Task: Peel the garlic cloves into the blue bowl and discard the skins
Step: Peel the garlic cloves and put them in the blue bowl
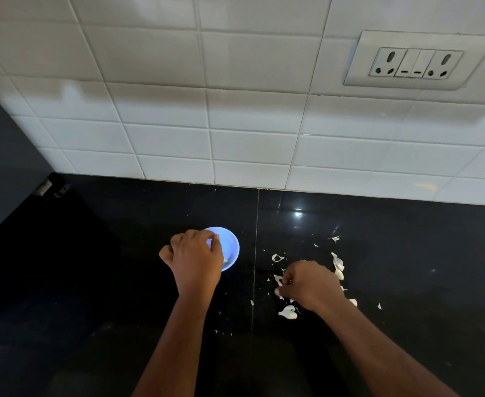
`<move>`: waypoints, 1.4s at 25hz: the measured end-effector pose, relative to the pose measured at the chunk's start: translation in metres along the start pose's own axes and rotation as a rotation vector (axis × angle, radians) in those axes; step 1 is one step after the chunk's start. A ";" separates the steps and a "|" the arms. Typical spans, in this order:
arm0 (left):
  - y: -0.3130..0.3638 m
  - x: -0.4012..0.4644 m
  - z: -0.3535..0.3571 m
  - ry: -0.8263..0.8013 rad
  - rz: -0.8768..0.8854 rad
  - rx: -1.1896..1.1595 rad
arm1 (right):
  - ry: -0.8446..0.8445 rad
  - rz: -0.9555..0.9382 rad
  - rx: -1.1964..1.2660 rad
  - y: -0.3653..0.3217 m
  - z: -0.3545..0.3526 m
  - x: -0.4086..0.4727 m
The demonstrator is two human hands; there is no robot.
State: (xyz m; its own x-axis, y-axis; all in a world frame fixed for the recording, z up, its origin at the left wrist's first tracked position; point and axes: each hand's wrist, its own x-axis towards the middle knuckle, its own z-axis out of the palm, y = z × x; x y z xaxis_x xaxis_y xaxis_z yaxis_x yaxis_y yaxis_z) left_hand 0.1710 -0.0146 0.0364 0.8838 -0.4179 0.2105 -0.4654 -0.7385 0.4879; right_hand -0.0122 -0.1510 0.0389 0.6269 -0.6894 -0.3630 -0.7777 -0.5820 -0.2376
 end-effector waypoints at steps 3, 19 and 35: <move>0.018 -0.020 0.000 0.002 0.082 -0.261 | 0.033 -0.020 0.041 -0.002 0.008 -0.002; 0.032 -0.066 0.041 -0.544 -0.020 -0.396 | 0.261 -0.367 -0.016 0.004 0.032 0.012; 0.064 -0.066 0.036 -0.579 -0.391 -1.122 | -0.089 0.071 1.580 0.002 -0.001 0.006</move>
State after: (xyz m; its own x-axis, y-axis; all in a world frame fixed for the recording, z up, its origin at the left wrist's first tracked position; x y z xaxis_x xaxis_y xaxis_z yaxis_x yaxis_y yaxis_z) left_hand 0.0814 -0.0534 0.0238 0.6712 -0.6497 -0.3570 0.3543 -0.1418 0.9243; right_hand -0.0097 -0.1570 0.0373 0.6284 -0.6349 -0.4495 -0.1033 0.5046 -0.8572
